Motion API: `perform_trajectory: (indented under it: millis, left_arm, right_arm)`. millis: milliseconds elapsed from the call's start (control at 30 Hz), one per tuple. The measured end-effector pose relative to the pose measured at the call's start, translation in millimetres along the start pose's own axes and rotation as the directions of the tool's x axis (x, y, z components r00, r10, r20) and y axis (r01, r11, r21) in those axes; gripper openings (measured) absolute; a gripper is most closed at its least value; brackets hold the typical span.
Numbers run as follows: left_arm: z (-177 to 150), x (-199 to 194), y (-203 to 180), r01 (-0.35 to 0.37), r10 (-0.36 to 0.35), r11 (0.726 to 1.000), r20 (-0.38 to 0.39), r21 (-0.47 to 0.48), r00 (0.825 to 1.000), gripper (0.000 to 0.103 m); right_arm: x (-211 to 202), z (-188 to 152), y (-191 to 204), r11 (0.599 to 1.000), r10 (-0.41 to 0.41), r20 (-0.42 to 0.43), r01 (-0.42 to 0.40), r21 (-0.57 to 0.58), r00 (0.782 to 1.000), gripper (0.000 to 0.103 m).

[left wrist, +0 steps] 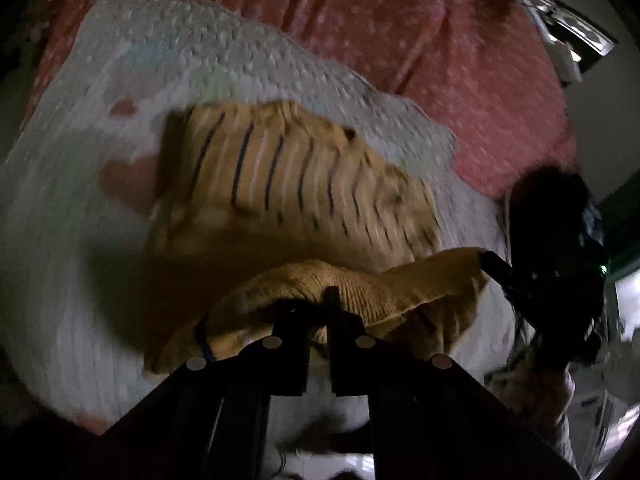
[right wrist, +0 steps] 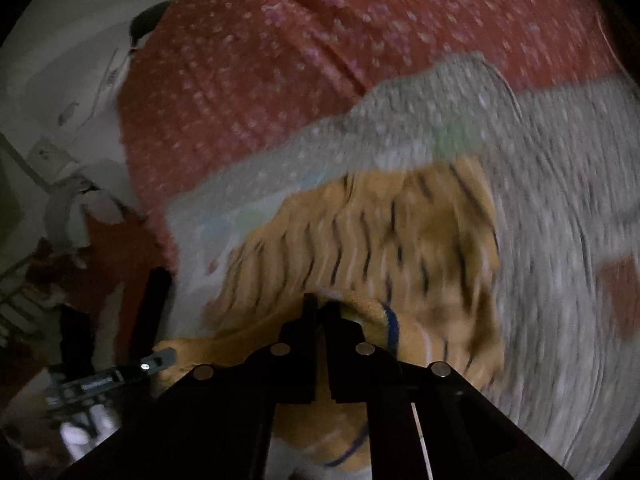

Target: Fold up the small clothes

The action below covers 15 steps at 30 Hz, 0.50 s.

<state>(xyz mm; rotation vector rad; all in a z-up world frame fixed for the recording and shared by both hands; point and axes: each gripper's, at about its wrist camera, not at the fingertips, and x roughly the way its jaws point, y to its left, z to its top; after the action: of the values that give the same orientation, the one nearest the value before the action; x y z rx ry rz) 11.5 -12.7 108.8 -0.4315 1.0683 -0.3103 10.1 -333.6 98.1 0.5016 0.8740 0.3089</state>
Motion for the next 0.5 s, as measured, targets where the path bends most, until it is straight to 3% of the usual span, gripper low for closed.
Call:
perform_trajectory:
  millis: [167, 233, 300, 333, 367, 400, 433, 500]
  left_arm:
    - [72, 49, 1, -0.118, 0.117, 0.993, 0.016, 0.017, 0.993, 0.007]
    - [100, 80, 13, -0.146, 0.145, 0.989, -0.009, -0.021, 0.989, 0.007]
    - [118, 96, 33, -0.154, 0.153, 0.984, -0.022, -0.086, 0.988, 0.007]
    - [121, 99, 41, -0.142, 0.14, 0.984, -0.026, -0.111, 0.99, 0.008]
    - [128, 100, 54, -0.096, 0.093, 0.982, -0.026, -0.161, 0.995, 0.008]
    - [131, 97, 62, -0.059, 0.057, 0.981, -0.017, -0.186, 0.998, 0.009]
    - [133, 94, 67, -0.035, 0.034, 0.979, -0.006, -0.198, 0.999, 0.015]
    - [135, 84, 76, -0.033, 0.039, 0.98, 0.026, -0.196, 0.999, 0.027]
  right_arm:
    - [75, 56, -18, 0.996, -0.086, -0.042, 0.086, -0.003, 0.995, 0.006]
    - [106, 66, -34, 0.99, -0.142, -0.072, 0.143, 0.004, 0.987, 0.006]
    - [112, 70, -45, 0.981, -0.192, -0.036, 0.192, 0.021, 0.981, 0.008]
    - [111, 73, -50, 0.983, -0.181, -0.025, 0.182, 0.033, 0.983, 0.017]
    - [106, 75, -55, 0.986, -0.158, -0.014, 0.159, 0.046, 0.987, 0.036]
    - [101, 74, -55, 0.987, -0.155, -0.005, 0.155, 0.041, 0.988, 0.045]
    - [95, 72, -52, 0.989, -0.148, 0.008, 0.148, 0.015, 0.989, 0.052]
    - [86, 62, -39, 0.993, -0.106, -0.001, 0.106, -0.06, 0.994, 0.054]
